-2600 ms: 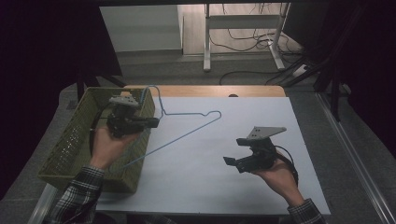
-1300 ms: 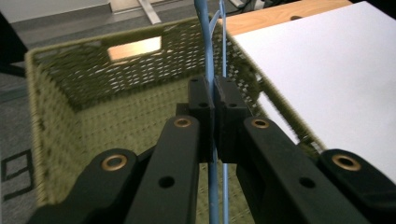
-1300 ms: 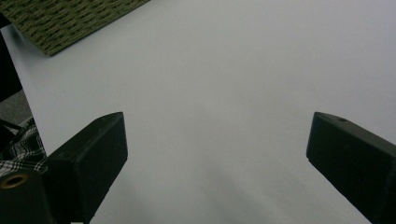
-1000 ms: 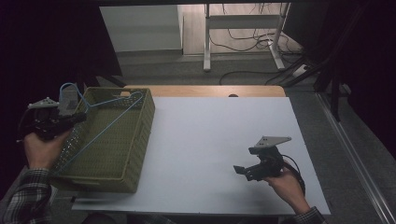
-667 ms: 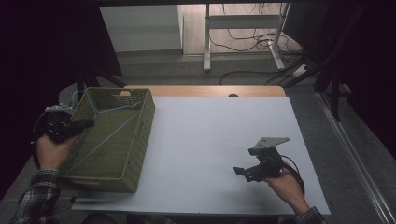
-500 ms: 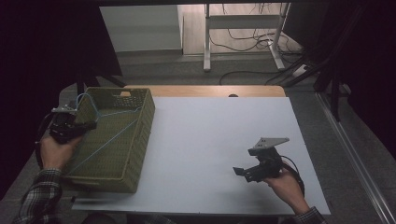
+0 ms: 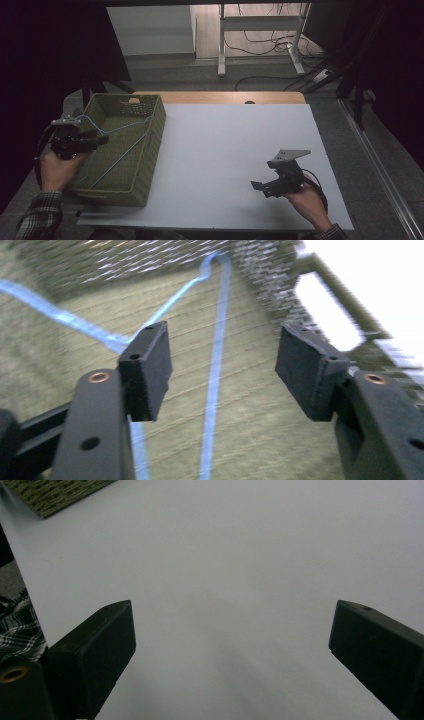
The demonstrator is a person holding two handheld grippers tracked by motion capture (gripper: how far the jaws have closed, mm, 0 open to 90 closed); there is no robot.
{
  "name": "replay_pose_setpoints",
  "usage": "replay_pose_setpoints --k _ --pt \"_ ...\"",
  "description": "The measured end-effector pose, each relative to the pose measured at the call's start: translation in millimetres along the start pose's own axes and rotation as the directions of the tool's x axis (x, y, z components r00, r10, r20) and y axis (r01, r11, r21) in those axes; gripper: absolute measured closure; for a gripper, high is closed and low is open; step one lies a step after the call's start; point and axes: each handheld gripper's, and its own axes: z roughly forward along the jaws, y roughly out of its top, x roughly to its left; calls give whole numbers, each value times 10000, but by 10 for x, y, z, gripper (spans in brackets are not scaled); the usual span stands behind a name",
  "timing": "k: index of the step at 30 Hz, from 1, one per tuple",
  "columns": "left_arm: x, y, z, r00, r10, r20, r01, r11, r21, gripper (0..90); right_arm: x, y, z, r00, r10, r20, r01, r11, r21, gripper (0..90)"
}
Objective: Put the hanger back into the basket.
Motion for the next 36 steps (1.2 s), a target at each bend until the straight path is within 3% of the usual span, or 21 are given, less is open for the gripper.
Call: replay_pose_setpoints --k 1,3,4,6,8,11,12,14,15,17,20,22,24,25,26,29,32,36 --pt "0 0 0 10000 0 0 0 10000 0 340 0 0 0 10000 0 0 0 10000 0 43" --pt "-117 -24 -28 9979 171 619 -158 9997 -212 315 14 -2 -19 10000 19 -2 -19 10000 -75 34" --pt "-244 -56 -41 9952 353 917 -329 9991 -273 258 26 -6 -43 10000 -12 35 13 9999 -108 28" --pt "-307 -76 -48 9941 461 981 -427 9984 -368 232 32 -11 -56 10000 3 54 -2 9999 -120 26" --pt "-475 -135 -64 9880 641 1404 -552 9962 -667 181 37 -35 -93 9999 34 134 -32 9999 -169 26" --pt "-591 -169 -61 9858 852 1448 -745 9942 -777 147 36 -59 -113 9998 47 167 -43 9998 -193 26" --pt "-700 -204 -58 9809 1027 1652 -884 9918 -918 146 35 -82 -132 9997 86 229 -82 9998 -198 26" --pt "-755 -221 -53 9793 1084 1708 -932 9911 -945 117 32 -104 -150 9996 102 276 -96 9998 -200 26" --pt "-857 -253 -37 9734 1250 1922 -1073 9892 -1001 113 30 -115 -158 9995 100 285 -95 9998 -196 26" --pt "-952 -288 -11 9682 1344 2112 -1143 9879 -1049 104 31 -134 -175 9994 149 306 -142 9997 -206 26" --pt "-1033 -326 13 9630 1360 2325 -1110 9868 -1176 92 44 -159 -195 9994 195 284 -187 9995 -266 26" --pt "-1135 -396 55 9535 1364 2689 -1036 9858 -1325 86 61 -175 -212 9995 172 261 -164 9994 -295 26" --pt "-1172 -419 72 9532 1494 2629 -1187 9845 -1291 73 80 -193 -225 9995 177 254 -169 9994 -313 26" --pt "-1243 -459 102 9563 1803 2304 -1570 9808 -1158 68 86 -205 -230 9995 165 260 -156 9994 -323 26" --pt "-1243 -459 102 9563 1803 2304 -1570 9808 -1158 65 86 -205 -230 9995 165 260 -156 9994 -323 26" --pt "-1344 -520 171 9545 2282 1921 -2169 9731 -781 40 96 -249 -227 9994 133 310 -124 9995 -291 26" --pt "-1382 -532 207 9524 2427 1842 -2368 9701 -541 23 100 -263 -208 9996 116 262 -111 9997 -195 26" --pt "-1377 -517 212 9495 2417 1999 -2351 9703 -564 0 110 -260 -192 9997 32 244 -28 9999 -169 26"
